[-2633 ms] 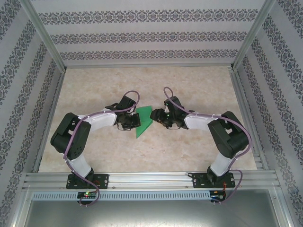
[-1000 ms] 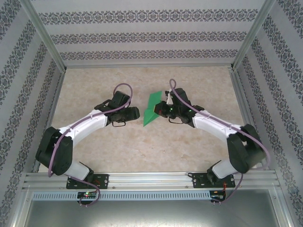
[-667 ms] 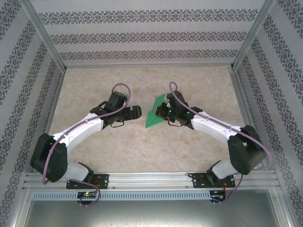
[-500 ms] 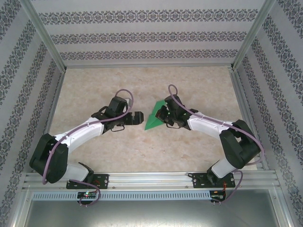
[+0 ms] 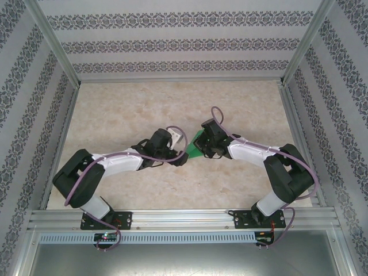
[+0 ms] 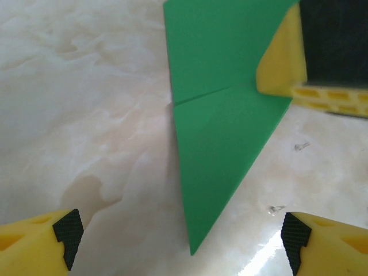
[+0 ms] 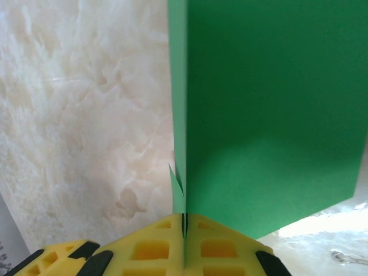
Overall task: Fold a paper plane with a square sheet of paper (pick it up from the middle)
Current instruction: Fourth fold the wing at the center of the table.
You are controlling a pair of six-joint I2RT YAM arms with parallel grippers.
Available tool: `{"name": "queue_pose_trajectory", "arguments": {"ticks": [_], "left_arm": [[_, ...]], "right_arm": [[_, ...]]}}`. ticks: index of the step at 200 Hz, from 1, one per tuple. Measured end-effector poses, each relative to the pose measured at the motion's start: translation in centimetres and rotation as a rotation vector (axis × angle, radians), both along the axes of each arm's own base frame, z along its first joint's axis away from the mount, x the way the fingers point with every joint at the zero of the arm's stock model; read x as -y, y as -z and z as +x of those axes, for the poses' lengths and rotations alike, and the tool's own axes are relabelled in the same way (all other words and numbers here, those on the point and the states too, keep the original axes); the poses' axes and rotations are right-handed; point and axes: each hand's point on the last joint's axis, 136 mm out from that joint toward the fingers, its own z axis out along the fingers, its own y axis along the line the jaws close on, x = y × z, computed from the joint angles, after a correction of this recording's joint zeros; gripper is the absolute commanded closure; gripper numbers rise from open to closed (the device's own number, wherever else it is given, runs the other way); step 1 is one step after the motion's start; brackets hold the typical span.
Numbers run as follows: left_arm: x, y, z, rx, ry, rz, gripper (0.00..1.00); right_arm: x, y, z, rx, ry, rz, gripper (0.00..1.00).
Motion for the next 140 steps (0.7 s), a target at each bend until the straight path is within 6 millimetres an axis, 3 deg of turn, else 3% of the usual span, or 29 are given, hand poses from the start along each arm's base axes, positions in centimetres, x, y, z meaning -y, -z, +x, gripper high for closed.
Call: {"name": "queue_pose_trajectory", "arguments": {"ticks": [35,107,140], "left_arm": [[1.8,1.3,-0.3,0.101,0.115,0.025,0.15],[4.3,1.3,0.8,0.26,0.261,0.003,0.29],[4.8,2.1,0.6,0.269,0.305,0.003,0.42]], "right_arm": [[0.6,0.5,0.0,-0.038,0.033,0.011,0.98],[0.6,0.6,-0.3,-0.089,0.036,0.047,0.97],[0.5,0.8,-0.4,-0.107,0.033,0.062,0.96]]}}
